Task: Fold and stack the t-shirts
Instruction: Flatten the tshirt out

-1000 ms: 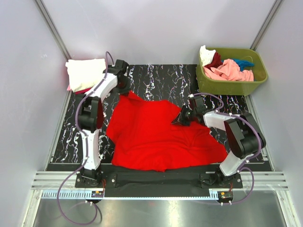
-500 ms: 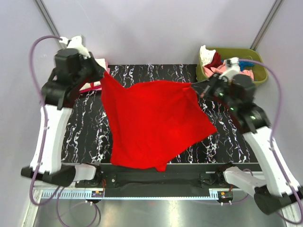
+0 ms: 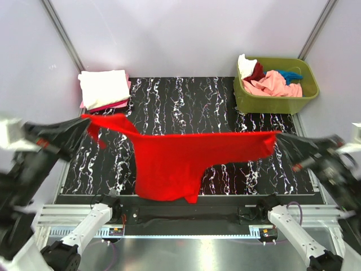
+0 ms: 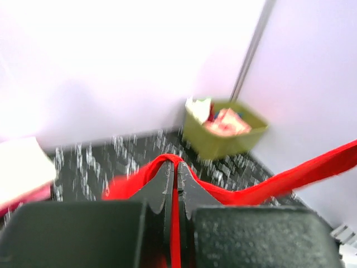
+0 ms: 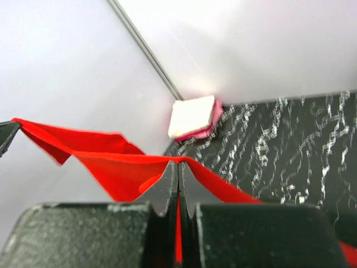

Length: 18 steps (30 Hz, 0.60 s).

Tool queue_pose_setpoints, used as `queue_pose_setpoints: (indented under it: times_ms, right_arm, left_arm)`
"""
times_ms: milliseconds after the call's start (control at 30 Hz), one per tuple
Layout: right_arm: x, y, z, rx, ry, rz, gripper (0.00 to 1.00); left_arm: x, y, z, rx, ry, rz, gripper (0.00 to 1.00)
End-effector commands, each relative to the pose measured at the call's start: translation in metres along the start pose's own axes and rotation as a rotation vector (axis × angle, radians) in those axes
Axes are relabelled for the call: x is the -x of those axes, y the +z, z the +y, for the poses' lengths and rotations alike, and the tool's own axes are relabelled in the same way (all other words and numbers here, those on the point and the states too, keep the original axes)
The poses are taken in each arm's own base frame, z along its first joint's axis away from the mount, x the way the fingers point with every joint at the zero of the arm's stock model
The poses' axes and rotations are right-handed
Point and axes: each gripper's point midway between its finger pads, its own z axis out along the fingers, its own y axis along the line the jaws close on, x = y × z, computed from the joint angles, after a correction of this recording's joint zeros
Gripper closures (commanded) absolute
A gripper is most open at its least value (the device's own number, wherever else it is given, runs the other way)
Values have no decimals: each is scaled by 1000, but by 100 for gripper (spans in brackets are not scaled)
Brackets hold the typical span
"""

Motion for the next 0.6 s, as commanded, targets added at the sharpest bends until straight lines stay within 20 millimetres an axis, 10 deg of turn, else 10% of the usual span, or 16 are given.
queue_pose_setpoints:
  times_ms: [0,200,333,567]
  right_arm:
    - [20,-38,9,-3,-53,-74,100]
    - [44,-42,6,-63,-122,-134,100]
    - [52,0,-20,-200,-139,-123,100]
    - [10,119,-111,-511,-163,40,100]
  left_arm:
    - [35,-22,-24,-87,77,-119,100]
    - [70,-34,-33,-91,135,-206,100]
    - [80,-11,-18,-29,162,-193,100]
    - [15,122,65,170,162,88,100]
